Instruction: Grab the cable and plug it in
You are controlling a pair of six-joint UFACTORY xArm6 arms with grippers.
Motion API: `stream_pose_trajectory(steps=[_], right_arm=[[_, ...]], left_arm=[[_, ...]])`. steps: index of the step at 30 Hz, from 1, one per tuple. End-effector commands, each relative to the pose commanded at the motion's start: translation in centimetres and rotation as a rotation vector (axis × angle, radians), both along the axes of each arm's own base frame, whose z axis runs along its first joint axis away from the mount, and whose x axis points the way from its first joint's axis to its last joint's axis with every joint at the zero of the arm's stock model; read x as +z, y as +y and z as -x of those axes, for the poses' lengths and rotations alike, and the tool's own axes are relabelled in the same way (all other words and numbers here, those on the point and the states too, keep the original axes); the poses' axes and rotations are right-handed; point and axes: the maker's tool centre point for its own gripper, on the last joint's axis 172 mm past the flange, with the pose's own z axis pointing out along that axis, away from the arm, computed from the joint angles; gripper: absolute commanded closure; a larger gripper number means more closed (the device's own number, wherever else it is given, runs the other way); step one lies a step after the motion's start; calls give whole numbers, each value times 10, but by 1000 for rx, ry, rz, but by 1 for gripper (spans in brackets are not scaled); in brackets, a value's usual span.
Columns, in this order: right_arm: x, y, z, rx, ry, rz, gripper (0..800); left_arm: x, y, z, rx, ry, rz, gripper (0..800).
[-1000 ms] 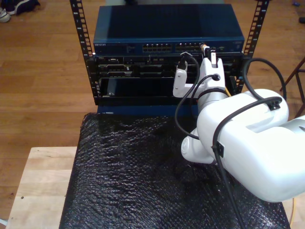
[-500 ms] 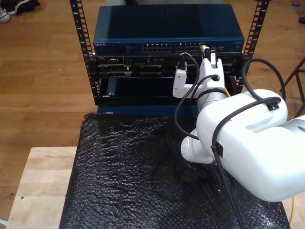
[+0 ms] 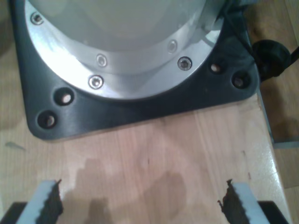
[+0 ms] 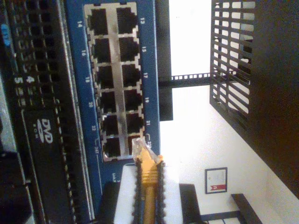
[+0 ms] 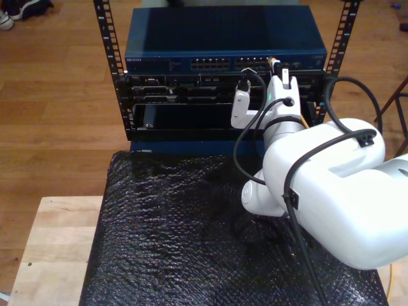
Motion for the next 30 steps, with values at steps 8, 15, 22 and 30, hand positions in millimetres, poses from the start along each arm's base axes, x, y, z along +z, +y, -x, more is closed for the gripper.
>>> stream_pose_trajectory(steps=[8,15,22,30], right_arm=[[-1,-1,0,-2,1,1,800],[-4,-1,-1,1,6,4,800],[-7,0,-1,3,10,7,800],[-3,0,-2,3,2,3,800]], left_arm=[[0,0,0,0,0,2,0],[0,0,0,0,0,0,0],[0,0,0,0,0,0,0],[0,0,0,0,0,0,0]])
